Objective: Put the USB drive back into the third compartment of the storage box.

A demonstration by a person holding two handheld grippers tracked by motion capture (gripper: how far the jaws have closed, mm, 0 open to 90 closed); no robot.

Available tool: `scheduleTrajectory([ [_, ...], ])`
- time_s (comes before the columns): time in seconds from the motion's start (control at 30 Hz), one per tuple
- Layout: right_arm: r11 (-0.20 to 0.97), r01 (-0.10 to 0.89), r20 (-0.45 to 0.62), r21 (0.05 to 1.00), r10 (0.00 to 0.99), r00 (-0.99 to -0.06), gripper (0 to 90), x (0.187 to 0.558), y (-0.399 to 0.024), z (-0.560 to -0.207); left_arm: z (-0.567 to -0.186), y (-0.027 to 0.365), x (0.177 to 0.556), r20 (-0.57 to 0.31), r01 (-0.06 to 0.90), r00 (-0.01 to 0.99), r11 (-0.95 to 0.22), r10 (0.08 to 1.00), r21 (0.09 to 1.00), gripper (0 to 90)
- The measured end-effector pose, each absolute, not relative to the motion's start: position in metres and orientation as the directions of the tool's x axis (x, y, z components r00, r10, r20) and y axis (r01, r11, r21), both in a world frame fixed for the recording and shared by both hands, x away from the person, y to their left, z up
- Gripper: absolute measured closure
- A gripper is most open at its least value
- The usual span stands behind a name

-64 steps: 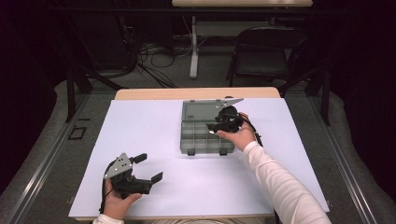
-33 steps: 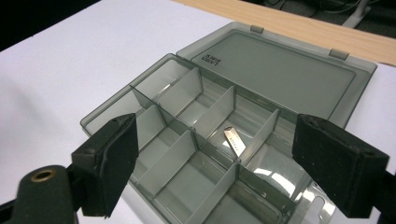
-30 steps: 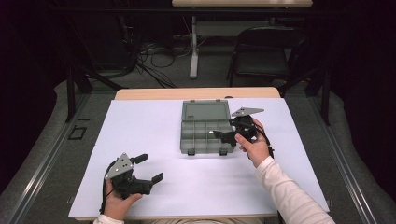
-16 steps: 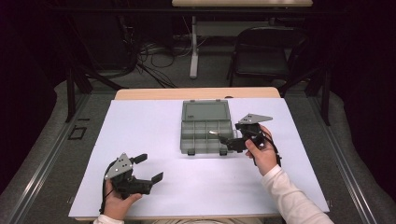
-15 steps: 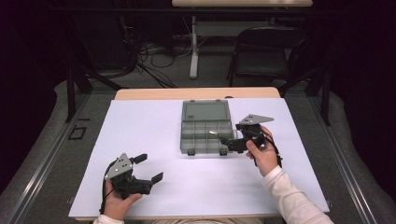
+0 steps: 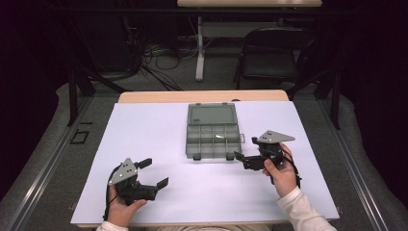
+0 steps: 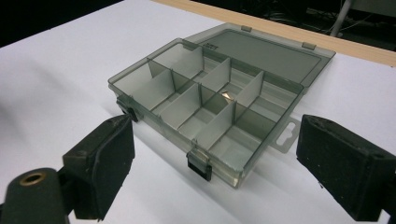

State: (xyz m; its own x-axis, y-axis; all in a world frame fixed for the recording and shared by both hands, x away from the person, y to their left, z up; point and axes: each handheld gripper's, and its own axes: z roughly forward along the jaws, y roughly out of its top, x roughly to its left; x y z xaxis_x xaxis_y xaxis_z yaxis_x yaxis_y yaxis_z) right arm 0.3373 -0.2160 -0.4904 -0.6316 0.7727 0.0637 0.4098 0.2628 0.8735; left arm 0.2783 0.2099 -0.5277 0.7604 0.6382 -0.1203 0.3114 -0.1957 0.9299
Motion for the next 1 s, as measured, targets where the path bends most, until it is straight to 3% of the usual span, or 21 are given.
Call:
scheduleTrajectory([
  [1.0,0.206,0.412,0.054,0.888,0.842,-0.537,10.9,0.297,-0.262,-0.522,-0.529,0.208,0.278,-0.073,0.295,0.762,-0.244,0.644,0.924,8.2],
])
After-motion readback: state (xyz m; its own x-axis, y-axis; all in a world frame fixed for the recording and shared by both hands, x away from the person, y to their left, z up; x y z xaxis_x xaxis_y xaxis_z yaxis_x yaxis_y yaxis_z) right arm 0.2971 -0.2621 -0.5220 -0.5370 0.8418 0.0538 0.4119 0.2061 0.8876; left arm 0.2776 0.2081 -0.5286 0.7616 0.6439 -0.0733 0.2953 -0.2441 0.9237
